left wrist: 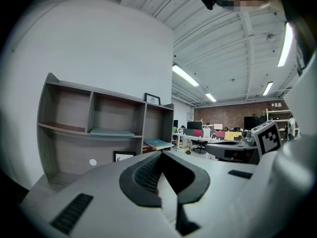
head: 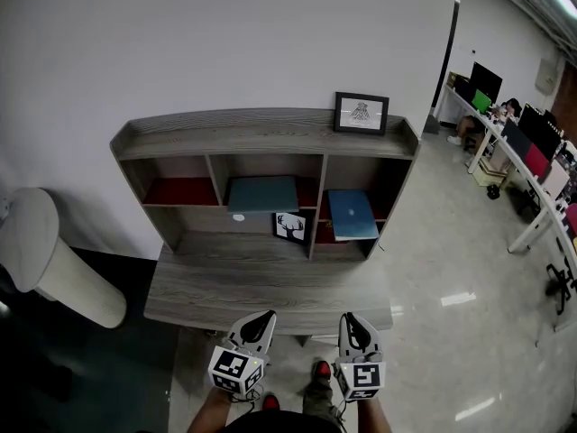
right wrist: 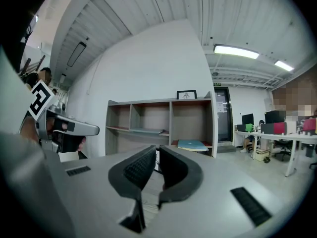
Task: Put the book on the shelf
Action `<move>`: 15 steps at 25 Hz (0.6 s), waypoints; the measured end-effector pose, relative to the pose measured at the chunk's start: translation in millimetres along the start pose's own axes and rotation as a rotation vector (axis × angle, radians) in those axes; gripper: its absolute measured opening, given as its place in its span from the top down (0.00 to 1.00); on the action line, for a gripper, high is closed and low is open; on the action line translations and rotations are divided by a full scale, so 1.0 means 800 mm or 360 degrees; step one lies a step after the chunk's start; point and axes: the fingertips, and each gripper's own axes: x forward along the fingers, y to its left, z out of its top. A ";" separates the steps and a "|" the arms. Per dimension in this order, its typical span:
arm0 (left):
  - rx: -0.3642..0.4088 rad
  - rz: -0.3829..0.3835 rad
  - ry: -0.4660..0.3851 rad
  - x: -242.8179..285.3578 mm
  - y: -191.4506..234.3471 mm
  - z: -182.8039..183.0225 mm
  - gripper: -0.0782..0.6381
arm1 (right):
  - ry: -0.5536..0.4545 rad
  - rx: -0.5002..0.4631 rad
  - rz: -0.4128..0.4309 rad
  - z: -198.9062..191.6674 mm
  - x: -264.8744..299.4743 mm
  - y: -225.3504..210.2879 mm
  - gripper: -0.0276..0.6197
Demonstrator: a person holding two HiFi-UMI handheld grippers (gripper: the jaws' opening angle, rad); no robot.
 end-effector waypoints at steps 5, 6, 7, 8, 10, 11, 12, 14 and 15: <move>0.0003 0.0011 -0.0014 0.004 0.004 0.007 0.88 | 0.0002 -0.0019 -0.0001 0.004 0.003 -0.003 0.89; 0.0004 0.0010 -0.0014 0.005 0.005 0.007 0.88 | 0.0003 -0.0018 -0.0003 0.004 0.004 -0.004 0.89; 0.0005 0.0009 -0.0014 0.006 0.005 0.007 0.88 | 0.0003 -0.0014 -0.0004 0.004 0.005 -0.005 0.89; 0.0006 0.0009 -0.0014 0.007 0.006 0.007 0.88 | 0.0002 -0.0010 -0.0004 0.005 0.006 -0.006 0.89; 0.0008 0.0009 -0.0016 0.010 0.007 0.008 0.88 | 0.0000 -0.0002 -0.0003 0.005 0.008 -0.008 0.89; 0.0010 0.0009 -0.0016 0.010 0.008 0.009 0.88 | 0.0001 -0.0002 -0.0004 0.005 0.009 -0.009 0.89; 0.0011 0.0009 -0.0015 0.011 0.008 0.009 0.88 | 0.0001 -0.0003 -0.0004 0.005 0.010 -0.009 0.89; 0.0011 0.0009 -0.0013 0.011 0.009 0.008 0.88 | 0.0000 -0.0004 0.0001 0.006 0.011 -0.008 0.89; 0.0010 0.0011 -0.0012 0.011 0.010 0.008 0.88 | 0.0000 -0.0006 0.0006 0.006 0.012 -0.006 0.89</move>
